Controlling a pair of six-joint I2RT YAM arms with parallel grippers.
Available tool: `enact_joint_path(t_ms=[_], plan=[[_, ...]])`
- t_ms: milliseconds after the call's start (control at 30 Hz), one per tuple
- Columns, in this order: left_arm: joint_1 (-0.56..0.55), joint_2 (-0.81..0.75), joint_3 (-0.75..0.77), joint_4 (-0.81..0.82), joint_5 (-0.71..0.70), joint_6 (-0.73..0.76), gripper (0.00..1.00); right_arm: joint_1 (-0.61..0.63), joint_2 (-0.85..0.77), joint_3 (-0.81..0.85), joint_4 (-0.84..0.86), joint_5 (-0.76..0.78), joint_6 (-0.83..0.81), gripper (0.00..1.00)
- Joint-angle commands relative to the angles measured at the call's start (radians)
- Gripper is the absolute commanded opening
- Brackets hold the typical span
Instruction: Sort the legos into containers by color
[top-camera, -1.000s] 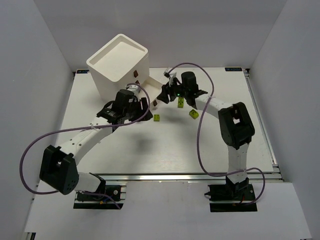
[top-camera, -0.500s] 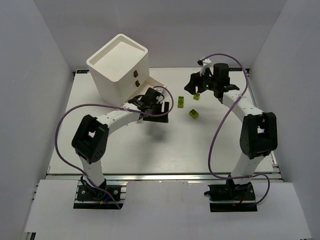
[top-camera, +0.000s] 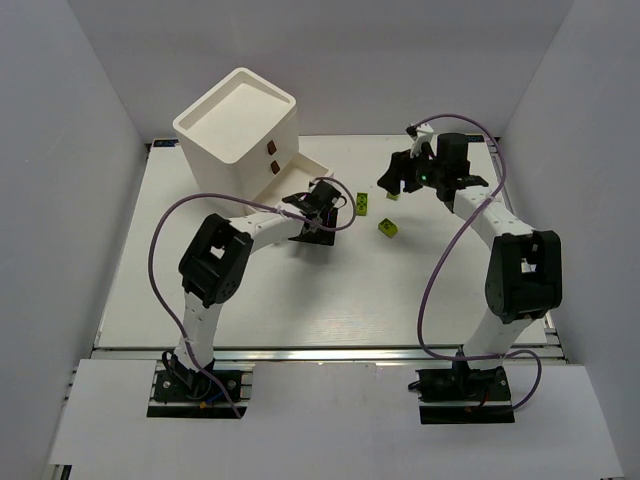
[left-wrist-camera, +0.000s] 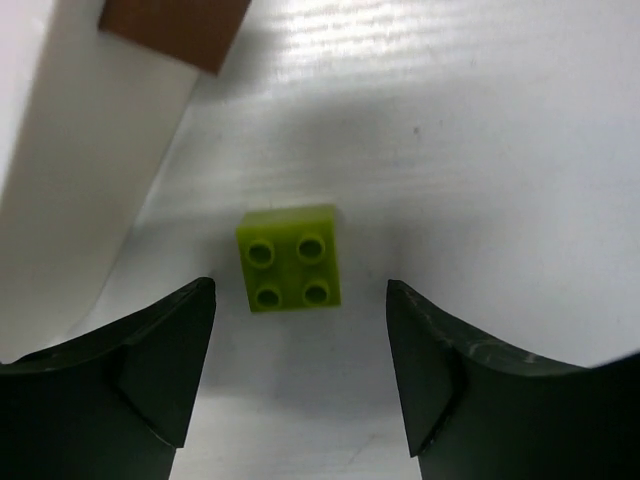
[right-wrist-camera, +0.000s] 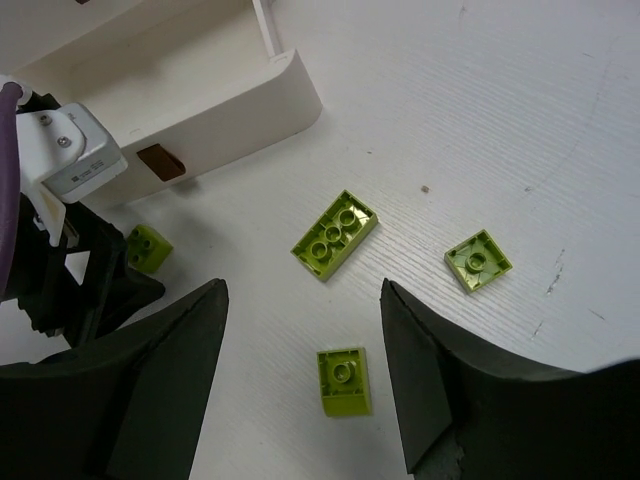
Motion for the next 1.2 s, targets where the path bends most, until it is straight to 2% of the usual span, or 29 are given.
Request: enact_joint_path(t_ms=[0, 33, 67, 133, 300, 400, 500, 567, 633, 833, 967, 1000, 1067, 1133, 1167], plan=[[-0.004, 0.016, 0.061, 0.011, -0.053, 0.001, 0.78, -0.010, -0.049, -0.006, 0.026, -0.019, 0.009, 0.68], [-0.004, 0.020, 0.065, 0.012, -0.055, -0.002, 0.77, -0.013, -0.049, -0.009, 0.025, -0.021, 0.008, 0.68], [-0.004, 0.021, 0.067, 0.017, -0.058, -0.002, 0.70, -0.016, -0.051, -0.009, 0.023, -0.019, 0.006, 0.67], [-0.004, 0.026, 0.073, 0.021, -0.058, -0.006, 0.64, -0.016, -0.051, -0.012, 0.022, -0.019, 0.003, 0.67], [-0.004, 0.007, 0.071, 0.020, -0.050, -0.007, 0.30, -0.013, -0.057, -0.019, 0.011, -0.027, -0.018, 0.64], [-0.004, -0.051, 0.059, 0.050, 0.008, 0.007, 0.23, -0.015, -0.066, -0.029, 0.006, -0.036, -0.053, 0.60], [-0.004, -0.164, 0.013, 0.121, 0.085, 0.031, 0.18, -0.012, -0.074, -0.050, -0.034, -0.035, -0.115, 0.51], [0.018, -0.235, 0.008, 0.136, 0.096, 0.036, 0.15, -0.005, -0.072, -0.062, -0.052, -0.030, -0.146, 0.47], [0.042, -0.263, 0.019, 0.138, 0.087, 0.031, 0.13, -0.005, -0.063, -0.067, -0.072, -0.024, -0.175, 0.47], [0.125, -0.214, 0.151, 0.038, 0.010, 0.057, 0.13, 0.010, -0.006, -0.033, -0.139, 0.045, -0.175, 0.84], [0.176, -0.145, 0.206, -0.005, -0.035, 0.080, 0.22, 0.021, -0.008, -0.030, -0.129, 0.071, -0.152, 0.86], [0.176, -0.125, 0.225, -0.008, -0.048, 0.086, 0.31, 0.022, -0.006, -0.026, -0.127, 0.076, -0.147, 0.86], [0.186, -0.100, 0.252, -0.031, -0.053, 0.099, 0.52, 0.025, 0.004, -0.016, -0.126, 0.091, -0.121, 0.79], [0.196, -0.073, 0.283, -0.038, -0.050, 0.106, 0.63, 0.034, 0.035, 0.019, -0.133, 0.132, -0.094, 0.69], [0.205, -0.066, 0.292, -0.038, -0.047, 0.114, 0.69, 0.039, 0.055, 0.042, -0.164, 0.137, -0.062, 0.68]])
